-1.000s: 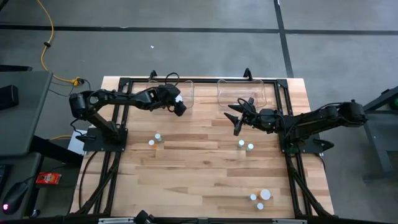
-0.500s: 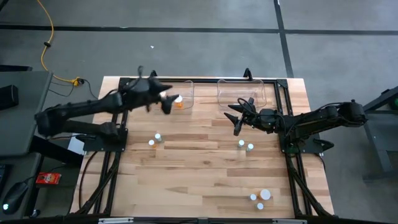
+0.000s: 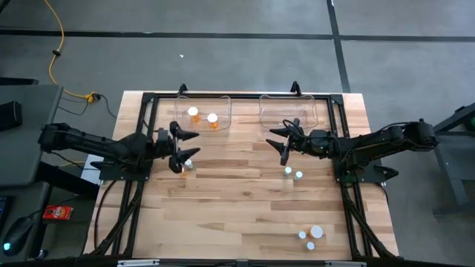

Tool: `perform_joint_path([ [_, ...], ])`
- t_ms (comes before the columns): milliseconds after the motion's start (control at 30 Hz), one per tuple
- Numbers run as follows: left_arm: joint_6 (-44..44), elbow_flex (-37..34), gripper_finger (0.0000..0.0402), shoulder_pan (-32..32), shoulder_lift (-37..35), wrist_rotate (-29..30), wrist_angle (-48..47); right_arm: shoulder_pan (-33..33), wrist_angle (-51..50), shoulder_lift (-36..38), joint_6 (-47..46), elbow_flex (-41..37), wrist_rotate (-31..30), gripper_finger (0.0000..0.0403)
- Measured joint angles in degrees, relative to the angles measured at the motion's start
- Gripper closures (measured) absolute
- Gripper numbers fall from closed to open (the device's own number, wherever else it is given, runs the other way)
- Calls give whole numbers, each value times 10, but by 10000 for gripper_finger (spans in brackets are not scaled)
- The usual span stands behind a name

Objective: Pick and place medicine bottles into bin by pill shape (circle, oval)
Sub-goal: Put the top blue capsule bottle into the left transparent bin

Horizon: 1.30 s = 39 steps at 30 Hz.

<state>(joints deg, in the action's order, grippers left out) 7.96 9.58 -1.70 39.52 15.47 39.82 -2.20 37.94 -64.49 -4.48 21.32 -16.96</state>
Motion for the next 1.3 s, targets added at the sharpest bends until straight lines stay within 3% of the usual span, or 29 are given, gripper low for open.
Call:
perform_joint_path([
  [167,-1,0,119,0,-13,1,1,15,-40,0,-59,17,51,206],
  [233,-2,0,119,0,-14,1,3,44,-142,0,-66,52,48,206],
  [400,-2,0,119,-1,-13,1,2,126,-466,-4,-129,156,-46,206],
  [600,-1,0,119,-1,-13,1,1,212,-676,-4,-269,210,-32,206],
  [833,-1,0,119,-1,-13,1,-1,260,-731,-12,-354,210,-62,206],
  [1300,-1,0,119,-2,-13,1,-7,224,-750,-126,-316,210,-65,206],
])
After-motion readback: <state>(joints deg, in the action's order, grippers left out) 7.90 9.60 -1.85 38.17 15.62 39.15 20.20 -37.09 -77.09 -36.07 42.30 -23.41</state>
